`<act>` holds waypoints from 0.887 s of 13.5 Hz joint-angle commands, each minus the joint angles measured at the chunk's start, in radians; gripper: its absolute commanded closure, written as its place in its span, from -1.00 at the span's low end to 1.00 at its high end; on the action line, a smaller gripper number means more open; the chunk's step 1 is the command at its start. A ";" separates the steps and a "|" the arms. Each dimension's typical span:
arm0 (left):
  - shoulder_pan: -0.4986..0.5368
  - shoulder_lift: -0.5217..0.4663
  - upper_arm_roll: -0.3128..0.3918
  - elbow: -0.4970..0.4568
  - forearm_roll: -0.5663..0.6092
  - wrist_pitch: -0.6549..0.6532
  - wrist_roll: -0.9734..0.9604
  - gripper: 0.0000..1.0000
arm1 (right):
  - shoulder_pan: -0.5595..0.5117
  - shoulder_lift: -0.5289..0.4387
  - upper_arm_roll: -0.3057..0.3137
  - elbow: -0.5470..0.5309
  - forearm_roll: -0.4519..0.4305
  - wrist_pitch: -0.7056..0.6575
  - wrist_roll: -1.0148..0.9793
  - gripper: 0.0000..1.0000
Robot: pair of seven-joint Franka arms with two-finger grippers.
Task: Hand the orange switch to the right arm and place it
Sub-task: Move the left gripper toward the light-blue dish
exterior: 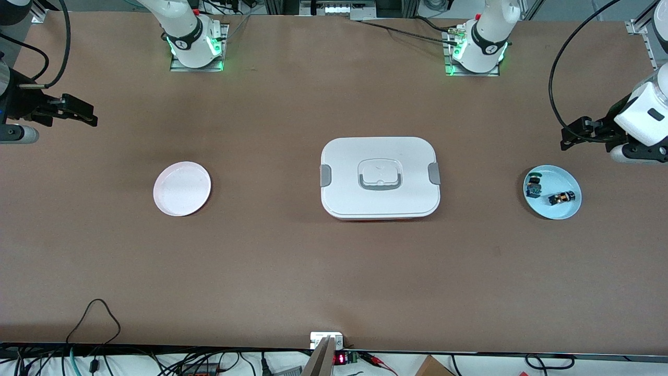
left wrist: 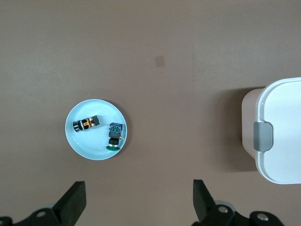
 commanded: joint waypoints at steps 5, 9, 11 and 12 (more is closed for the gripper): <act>-0.005 0.017 0.009 0.038 -0.008 -0.035 0.014 -1.00 | 0.000 -0.011 0.004 0.007 0.005 -0.017 0.010 -1.00; -0.005 0.017 0.009 0.038 -0.009 -0.035 0.014 -1.00 | 0.000 -0.011 0.004 0.007 0.005 -0.017 0.011 -1.00; -0.005 0.018 0.009 0.036 -0.008 -0.040 0.013 -1.00 | 0.002 -0.011 0.004 0.007 0.005 -0.017 0.011 -1.00; -0.005 0.018 0.009 0.038 -0.006 -0.046 0.011 -1.00 | 0.000 -0.011 0.004 0.007 0.005 -0.017 0.011 -1.00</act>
